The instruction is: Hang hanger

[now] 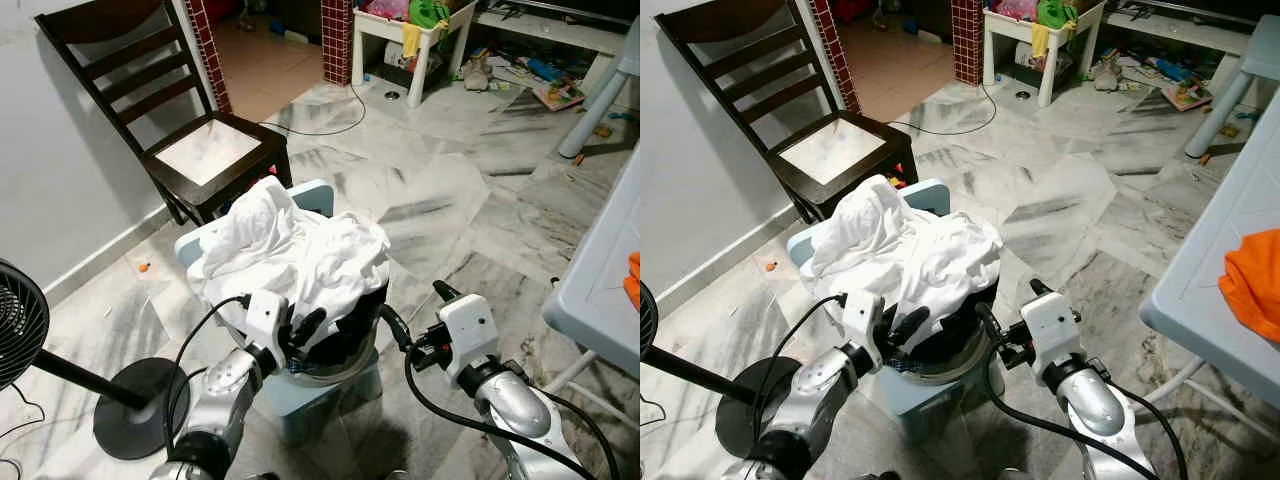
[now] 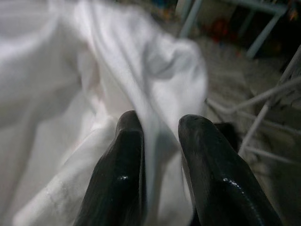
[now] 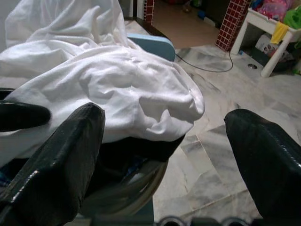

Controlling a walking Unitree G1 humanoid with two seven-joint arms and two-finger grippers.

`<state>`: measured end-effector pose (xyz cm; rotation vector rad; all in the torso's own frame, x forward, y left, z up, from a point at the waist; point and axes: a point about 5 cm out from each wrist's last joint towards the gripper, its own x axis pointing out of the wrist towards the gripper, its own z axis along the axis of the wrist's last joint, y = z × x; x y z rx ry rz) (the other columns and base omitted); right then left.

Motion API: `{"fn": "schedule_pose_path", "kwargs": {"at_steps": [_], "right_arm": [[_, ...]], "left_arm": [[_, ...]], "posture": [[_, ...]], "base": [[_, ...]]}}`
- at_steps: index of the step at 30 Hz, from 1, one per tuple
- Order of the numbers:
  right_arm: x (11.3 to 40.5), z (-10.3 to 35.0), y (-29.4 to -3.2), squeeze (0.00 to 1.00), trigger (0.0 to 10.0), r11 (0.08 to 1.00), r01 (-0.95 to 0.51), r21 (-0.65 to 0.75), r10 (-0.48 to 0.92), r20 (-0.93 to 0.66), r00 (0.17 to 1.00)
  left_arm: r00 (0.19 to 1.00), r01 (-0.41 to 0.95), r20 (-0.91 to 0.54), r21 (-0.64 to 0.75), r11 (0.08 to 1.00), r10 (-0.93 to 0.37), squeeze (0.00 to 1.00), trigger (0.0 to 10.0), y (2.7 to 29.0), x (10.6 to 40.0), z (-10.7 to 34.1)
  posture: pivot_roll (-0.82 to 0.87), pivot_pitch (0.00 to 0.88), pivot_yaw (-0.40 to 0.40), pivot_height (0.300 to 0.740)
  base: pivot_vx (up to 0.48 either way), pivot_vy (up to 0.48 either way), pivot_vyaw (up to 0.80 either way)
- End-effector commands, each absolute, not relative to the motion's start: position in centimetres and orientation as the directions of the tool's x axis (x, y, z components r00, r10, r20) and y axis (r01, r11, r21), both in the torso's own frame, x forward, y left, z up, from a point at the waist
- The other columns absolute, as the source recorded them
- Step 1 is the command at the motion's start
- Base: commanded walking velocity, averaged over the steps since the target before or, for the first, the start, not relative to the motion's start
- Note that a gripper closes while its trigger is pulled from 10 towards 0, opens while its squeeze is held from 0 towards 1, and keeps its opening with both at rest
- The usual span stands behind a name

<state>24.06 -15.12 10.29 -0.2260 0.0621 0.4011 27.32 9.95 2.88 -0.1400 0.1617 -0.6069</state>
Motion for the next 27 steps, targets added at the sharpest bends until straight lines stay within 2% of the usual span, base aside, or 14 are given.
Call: {"fn": "schedule_pose_path", "kwargs": {"at_steps": [1,6,14,19,20,21,24,25,26,27], "right_arm": [[24.2,10.0,-15.0,0.00,10.0,0.891,-0.408,-0.197,0.393,-0.114,0.912],[24.4,9.8,-15.0,0.00,10.0,0.890,-0.411,-0.198,0.395,-0.116,0.911],[24.9,9.4,-14.5,0.00,10.0,0.879,-0.438,-0.189,0.423,-0.116,0.899],[25.5,9.4,-14.0,0.00,10.0,0.871,-0.454,-0.186,0.441,-0.111,0.891],[25.6,9.4,-13.9,0.00,10.0,0.869,-0.459,-0.186,0.447,-0.108,0.888],[25.7,9.4,-13.7,0.00,10.0,0.866,-0.464,-0.186,0.452,-0.106,0.886],[26.0,9.4,-13.6,0.00,10.0,0.864,-0.467,-0.187,0.455,-0.102,0.884],[26.0,9.5,-13.6,0.00,10.0,0.864,-0.467,-0.187,0.456,-0.100,0.884],[26.0,9.5,-13.5,0.00,10.0,0.864,-0.467,-0.187,0.456,-0.097,0.884],[26.0,9.5,-13.5,0.00,10.0,0.864,-0.466,-0.187,0.457,-0.096,0.885]], "left_arm": [[0.818,0.560,-0.071,-0.128,0.818,-0.571,0.00,0.0,10.2,26.4,3.4],[0.870,0.490,-0.039,-0.061,0.870,-0.492,0.00,0.0,11.7,23.7,3.5],[0.928,0.353,-0.125,0.002,0.936,-0.350,0.00,0.0,14.7,18.0,1.9],[0.956,0.270,-0.130,0.049,0.962,-0.261,0.00,0.0,15.7,17.6,2.4],[0.961,0.257,-0.116,0.058,0.965,-0.250,0.00,2.2,15.8,18.1,2.7],[0.965,0.247,-0.107,0.066,0.967,-0.239,0.00,9.7,15.8,18.7,3.0],[0.974,0.220,-0.074,0.060,0.974,-0.216,0.00,10.0,15.6,20.6,4.1],[0.973,0.225,-0.055,0.052,0.973,-0.222,0.66,10.0,15.3,21.4,4.7],[0.970,0.242,-0.026,0.035,0.970,-0.242,1.00,10.0,14.7,22.6,5.5],[0.968,0.250,-0.019,0.030,0.968,-0.250,1.00,10.0,14.5,23.0,5.7]], "posture": [[-0.14,0.111,0.055,0.740],[-0.13,0.108,0.052,0.740],[-0.08,0.094,0.033,0.740],[-0.06,0.084,0.017,0.740],[-0.05,0.082,0.016,0.740],[-0.05,0.082,0.015,0.740],[-0.06,0.081,0.015,0.740],[-0.06,0.084,0.017,0.740],[-0.06,0.085,0.019,0.740],[-0.07,0.085,0.020,0.740]], "base": [[0.000,0.000,0.00],[0.000,0.000,0.00],[0.000,0.000,0.00],[0.000,0.000,0.00],[0.000,0.000,0.00],[0.000,0.000,0.00],[0.000,0.000,0.00],[0.000,0.000,0.00],[0.000,0.000,0.00],[0.000,0.000,0.00]]}}
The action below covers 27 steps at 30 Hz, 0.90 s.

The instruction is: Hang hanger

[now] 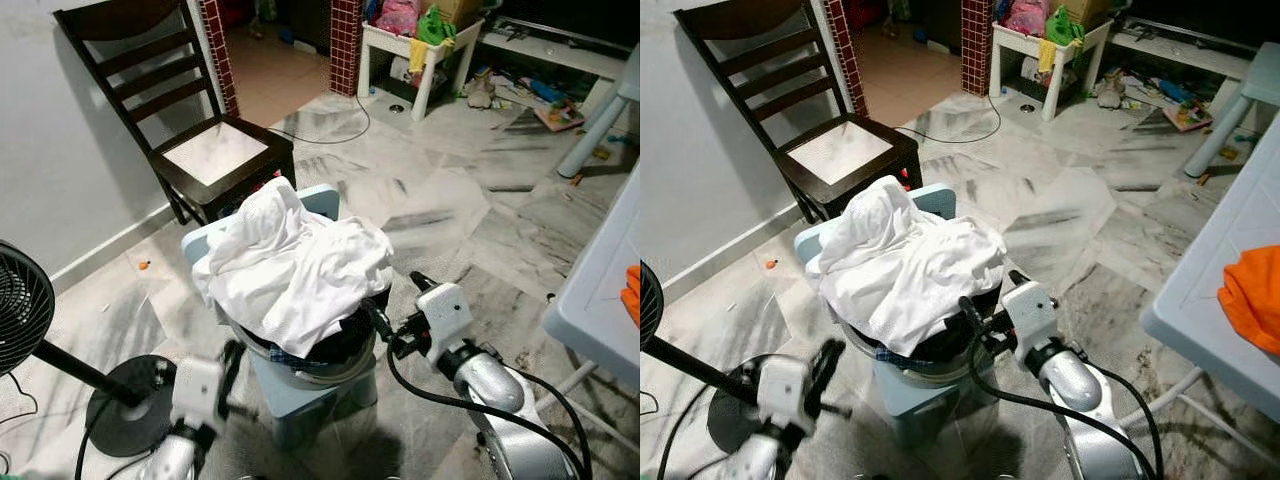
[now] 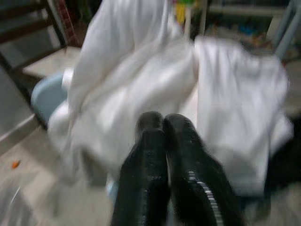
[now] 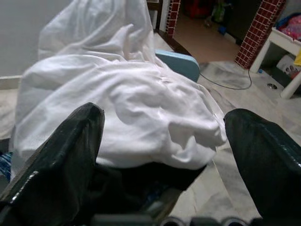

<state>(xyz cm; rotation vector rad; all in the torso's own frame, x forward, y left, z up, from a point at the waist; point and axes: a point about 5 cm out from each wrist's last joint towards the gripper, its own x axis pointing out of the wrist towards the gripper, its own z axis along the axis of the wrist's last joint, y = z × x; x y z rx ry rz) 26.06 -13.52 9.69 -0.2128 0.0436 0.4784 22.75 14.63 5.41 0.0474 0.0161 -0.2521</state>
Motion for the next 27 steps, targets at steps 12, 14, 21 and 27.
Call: {"fn": "schedule_pose_path", "kwargs": {"at_steps": [12,14,21,27], "right_arm": [[24.4,9.5,-14.2,0.00,10.0,0.874,-0.445,-0.196,0.433,-0.103,0.895],[24.1,9.6,-14.8,0.00,10.0,0.876,-0.437,-0.206,0.423,-0.109,0.900],[23.4,10.0,-16.3,0.00,10.0,0.885,-0.403,-0.232,0.386,-0.119,0.915],[22.9,10.2,-15.7,0.00,10.0,0.880,-0.412,-0.237,0.394,-0.121,0.911]], "left_arm": [[0.939,0.330,-0.085,-0.040,0.943,-0.332,1.00,10.0,10.8,29.4,5.4],[0.938,0.328,-0.103,-0.053,0.943,-0.332,1.00,10.0,10.6,30.3,5.4],[0.946,0.283,-0.123,-0.138,0.949,-0.300,1.00,10.0,10.9,32.1,5.8],[0.944,0.269,-0.148,-0.176,0.947,-0.296,1.00,10.0,11.1,33.3,5.9]], "posture": [[-0.15,0.128,0.035,0.740],[-0.18,0.136,0.036,0.740],[-0.22,0.146,0.046,0.740],[-0.22,0.155,0.052,0.740]], "base": [[0.000,0.000,0.00],[0.000,0.000,0.00],[0.000,0.000,0.00],[0.000,0.000,0.00]]}}
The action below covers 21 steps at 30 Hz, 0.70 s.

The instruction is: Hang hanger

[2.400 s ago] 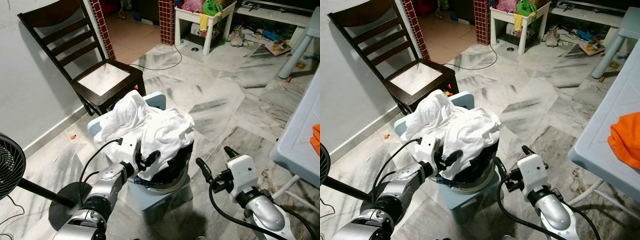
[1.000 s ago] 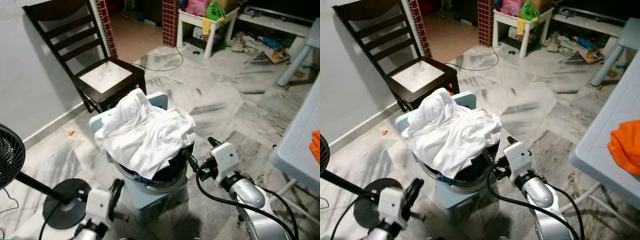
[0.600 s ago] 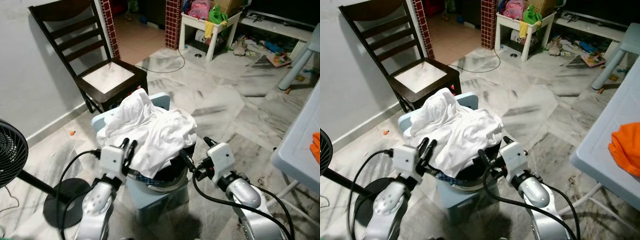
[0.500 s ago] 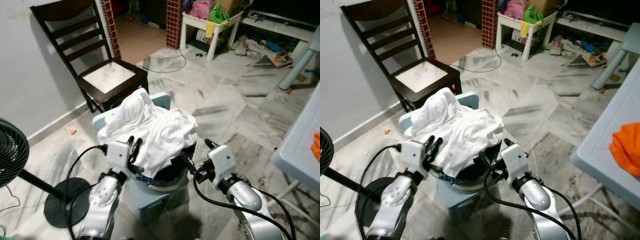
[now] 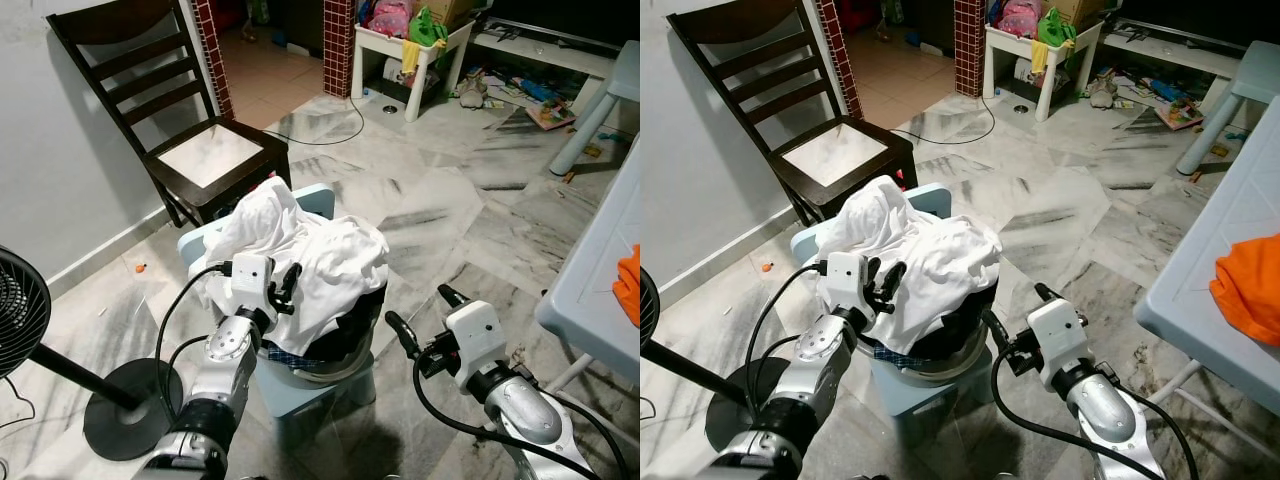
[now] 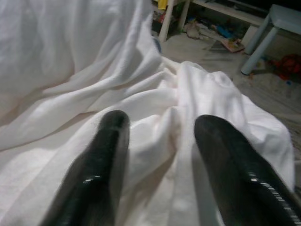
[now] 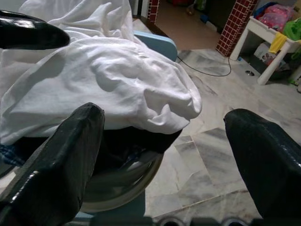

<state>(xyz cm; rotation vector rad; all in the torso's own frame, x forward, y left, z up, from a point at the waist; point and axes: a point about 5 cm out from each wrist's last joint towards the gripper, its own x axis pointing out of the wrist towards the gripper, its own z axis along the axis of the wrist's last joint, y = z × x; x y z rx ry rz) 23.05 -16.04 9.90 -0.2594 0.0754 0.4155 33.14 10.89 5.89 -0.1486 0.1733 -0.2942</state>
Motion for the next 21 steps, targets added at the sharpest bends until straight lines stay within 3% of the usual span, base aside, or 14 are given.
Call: {"fn": "schedule_pose_path", "kwargs": {"at_steps": [1,10,11,12,13,14,15,16,21], "right_arm": [[22.8,10.2,-15.7,0.00,10.0,0.879,-0.413,-0.237,0.395,-0.121,0.911],[22.6,10.2,-15.7,0.00,10.0,0.885,-0.402,-0.236,0.384,-0.123,0.915],[22.5,10.2,-15.6,0.00,10.0,0.885,-0.401,-0.235,0.382,-0.125,0.916],[22.5,10.2,-15.6,0.00,10.0,0.886,-0.401,-0.235,0.381,-0.125,0.916],[22.5,10.2,-15.6,0.00,10.0,0.886,-0.400,-0.234,0.381,-0.125,0.916],[22.5,10.2,-15.6,0.00,10.0,0.886,-0.399,-0.234,0.380,-0.125,0.917],[22.4,10.2,-15.5,0.00,10.0,0.887,-0.399,-0.234,0.379,-0.126,0.917],[22.4,10.2,-15.5,0.00,10.0,0.887,-0.398,-0.233,0.378,-0.126,0.917],[22.3,10.1,-15.5,0.00,10.0,0.888,-0.396,-0.232,0.375,-0.128,0.918]], "left_arm": [[0.943,0.269,-0.151,-0.182,0.946,-0.297,1.00,10.0,11.1,33.4,5.9],[0.894,0.350,-0.211,-0.219,0.911,-0.394,1.00,10.0,9.5,33.6,5.5],[0.883,0.361,-0.230,-0.226,0.905,-0.410,0.50,10.0,9.2,33.4,5.2],[0.879,0.364,-0.237,-0.225,0.904,-0.413,0.50,10.0,9.1,33.4,5.1],[0.869,0.374,-0.255,-0.224,0.900,-0.425,0.00,10.0,8.9,33.2,4.9],[0.859,0.382,-0.272,-0.222,0.897,-0.434,0.00,10.0,8.8,33.0,4.6],[0.853,0.384,-0.283,-0.228,0.895,-0.438,0.00,6.0,8.7,32.9,4.4],[0.844,0.388,-0.295,-0.241,0.890,-0.447,0.00,0.0,8.6,32.7,4.1],[0.829,0.390,-0.321,-0.256,0.884,-0.459,0.00,0.0,8.7,32.2,3.4]], "posture": [[-0.22,0.157,0.055,0.740],[-0.23,0.163,0.073,0.740],[-0.23,0.163,0.075,0.740],[-0.23,0.164,0.076,0.740],[-0.23,0.164,0.077,0.740],[-0.23,0.164,0.077,0.740],[-0.24,0.165,0.078,0.740],[-0.24,0.165,0.080,0.740],[-0.24,0.166,0.080,0.740]], "base": [[0.000,0.000,0.00],[0.000,0.000,0.00],[0.000,0.000,0.00],[0.000,0.000,0.00],[0.000,0.000,0.00],[0.000,0.000,0.00],[0.000,0.000,0.00],[0.000,0.000,0.00],[0.000,0.000,0.00]]}}
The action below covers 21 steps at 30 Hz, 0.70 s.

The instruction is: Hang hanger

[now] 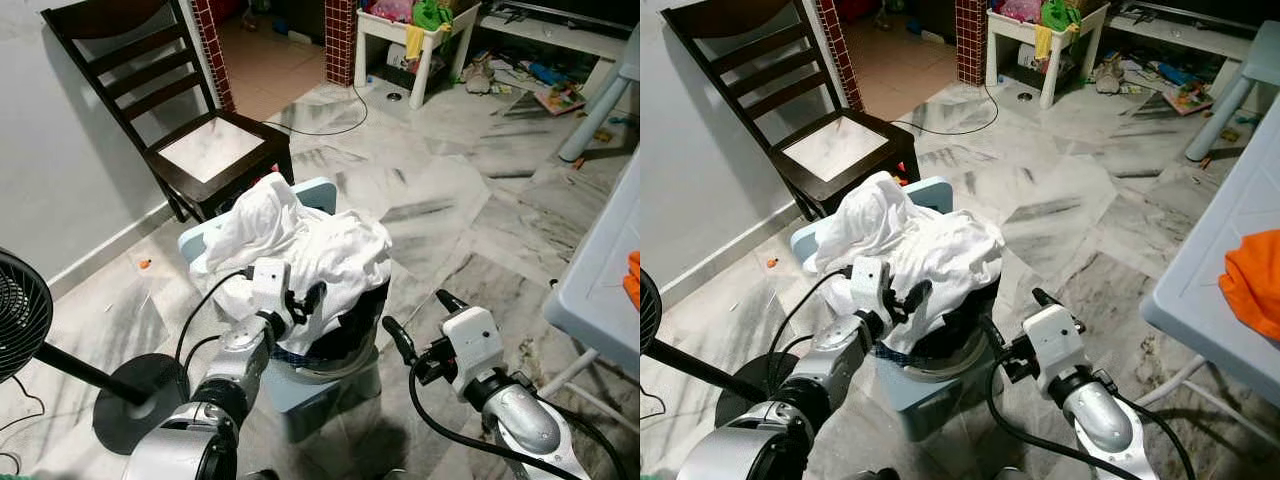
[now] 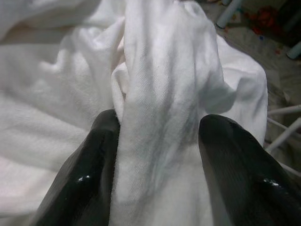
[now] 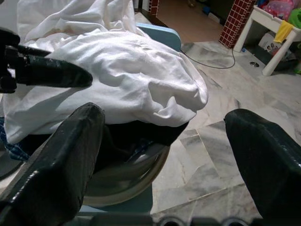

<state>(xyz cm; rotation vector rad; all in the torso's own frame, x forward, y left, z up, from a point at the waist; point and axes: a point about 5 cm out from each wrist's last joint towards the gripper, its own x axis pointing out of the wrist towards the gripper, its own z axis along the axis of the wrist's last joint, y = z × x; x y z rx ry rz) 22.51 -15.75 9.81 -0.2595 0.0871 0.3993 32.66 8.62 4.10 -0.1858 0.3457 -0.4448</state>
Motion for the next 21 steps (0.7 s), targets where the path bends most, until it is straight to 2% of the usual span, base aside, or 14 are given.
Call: {"fn": "schedule_pose_path", "kwargs": {"at_steps": [1,21], "right_arm": [[22.3,10.1,-15.5,0.00,10.0,0.889,-0.395,-0.233,0.375,-0.129,0.918],[22.7,9.8,-15.2,0.00,10.0,0.883,-0.407,-0.232,0.386,-0.131,0.913]], "left_arm": [[0.828,0.390,-0.323,-0.254,0.885,-0.457,0.00,0.0,8.8,32.2,3.4],[0.864,0.326,-0.330,-0.208,0.922,-0.380,0.00,0.0,10.9,32.1,2.9]], "posture": [[-0.23,0.167,0.080,0.740],[-0.21,0.156,0.068,0.740]], "base": [[0.000,0.000,0.00],[0.000,0.000,0.00]]}}
